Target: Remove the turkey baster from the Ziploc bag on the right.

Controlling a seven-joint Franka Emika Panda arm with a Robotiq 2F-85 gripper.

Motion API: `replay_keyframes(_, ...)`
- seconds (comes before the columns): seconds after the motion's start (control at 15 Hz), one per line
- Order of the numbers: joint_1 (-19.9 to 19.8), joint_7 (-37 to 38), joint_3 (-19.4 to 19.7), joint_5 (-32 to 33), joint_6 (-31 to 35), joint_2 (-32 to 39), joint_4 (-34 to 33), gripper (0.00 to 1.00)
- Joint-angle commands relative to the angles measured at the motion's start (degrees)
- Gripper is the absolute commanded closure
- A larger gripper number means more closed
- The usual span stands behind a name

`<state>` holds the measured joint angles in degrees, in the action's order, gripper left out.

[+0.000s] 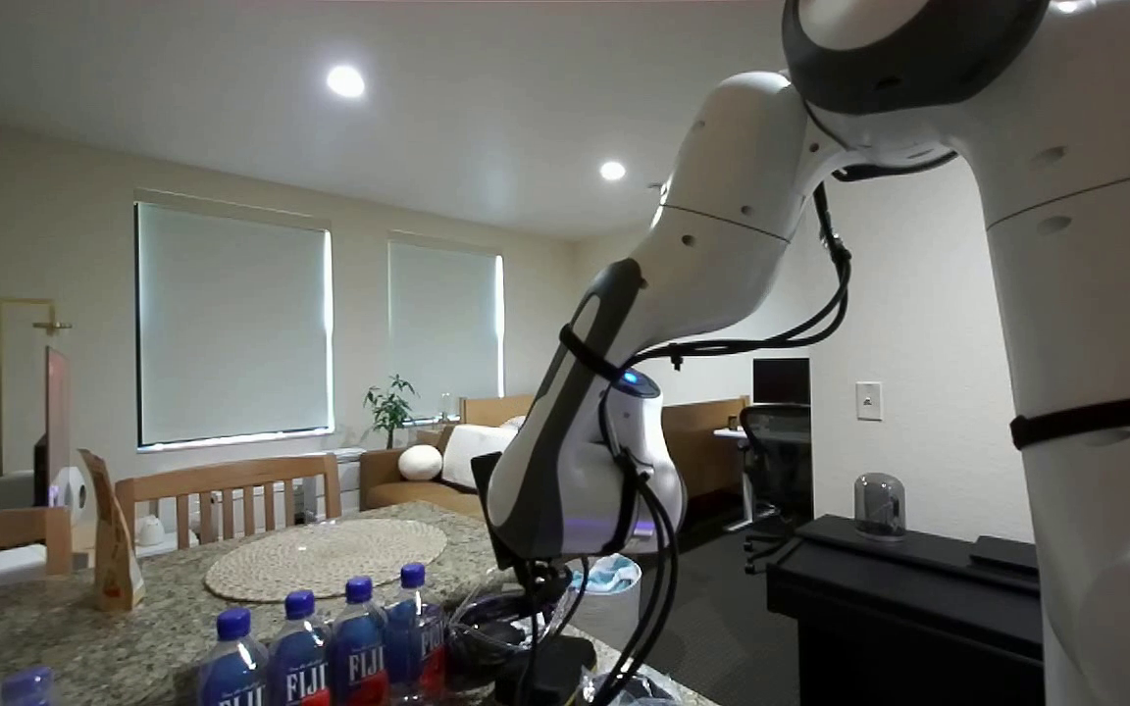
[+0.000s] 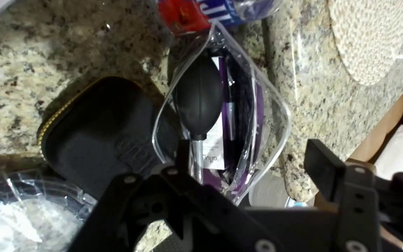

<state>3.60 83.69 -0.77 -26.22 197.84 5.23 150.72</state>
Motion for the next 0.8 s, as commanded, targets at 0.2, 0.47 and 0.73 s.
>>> replay_keyframes(0.2, -0.6, 0.7, 2.7, 2.2, 0.0, -1.5, 3.9, 0.56)
replay_keyframes(0.47, -0.3, 0.7, 4.1, 5.0, 0.0, -1.3, 4.1, 0.41)
replay_keyframes(0.73, -0.1, 0.8, 4.1, 8.0, 0.0, -0.2, 3.3, 0.19)
